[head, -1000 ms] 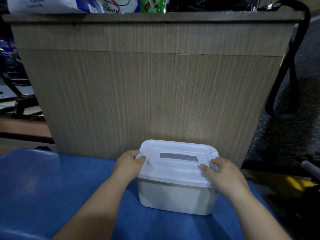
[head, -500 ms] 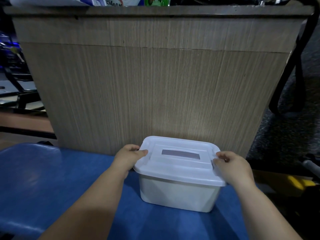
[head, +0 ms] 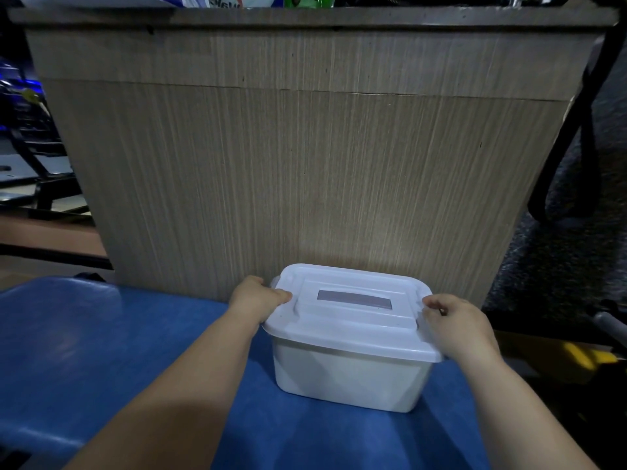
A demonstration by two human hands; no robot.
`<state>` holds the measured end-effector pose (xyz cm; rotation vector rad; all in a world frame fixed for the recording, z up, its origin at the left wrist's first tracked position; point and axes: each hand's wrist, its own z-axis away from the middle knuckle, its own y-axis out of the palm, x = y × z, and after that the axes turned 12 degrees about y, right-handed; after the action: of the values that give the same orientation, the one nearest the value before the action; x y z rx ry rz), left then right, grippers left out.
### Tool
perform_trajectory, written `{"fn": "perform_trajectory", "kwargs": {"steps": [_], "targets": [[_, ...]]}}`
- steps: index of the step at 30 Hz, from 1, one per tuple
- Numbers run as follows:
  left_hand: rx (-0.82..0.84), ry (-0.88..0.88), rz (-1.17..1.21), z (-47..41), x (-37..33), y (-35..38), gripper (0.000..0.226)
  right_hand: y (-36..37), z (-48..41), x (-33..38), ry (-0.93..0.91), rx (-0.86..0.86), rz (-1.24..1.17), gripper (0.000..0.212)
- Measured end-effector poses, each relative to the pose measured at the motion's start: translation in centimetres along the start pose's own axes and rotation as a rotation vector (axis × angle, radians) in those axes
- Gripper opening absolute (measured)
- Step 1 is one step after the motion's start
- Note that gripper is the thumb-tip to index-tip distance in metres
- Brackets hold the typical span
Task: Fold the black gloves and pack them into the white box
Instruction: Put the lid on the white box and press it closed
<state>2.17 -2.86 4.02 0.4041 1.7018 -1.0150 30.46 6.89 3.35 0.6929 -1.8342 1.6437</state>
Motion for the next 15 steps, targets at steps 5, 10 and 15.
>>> {"fn": "perform_trajectory", "kwargs": {"steps": [5, 10, 15], "targets": [[0.020, -0.006, 0.005, 0.07, 0.09, 0.06, 0.043, 0.46, -0.02, -0.25, 0.037, -0.005, -0.068, 0.030], [0.016, 0.021, -0.053, 0.21, -0.12, 0.05, 0.040, 0.63, 0.06, -0.24, 0.043, -0.005, -0.095, 0.029], [0.010, 0.056, -0.099, 0.22, -0.22, 0.21, 0.024, 0.66, 0.08, -0.17, 0.062, -0.003, -0.111, 0.031]]}}
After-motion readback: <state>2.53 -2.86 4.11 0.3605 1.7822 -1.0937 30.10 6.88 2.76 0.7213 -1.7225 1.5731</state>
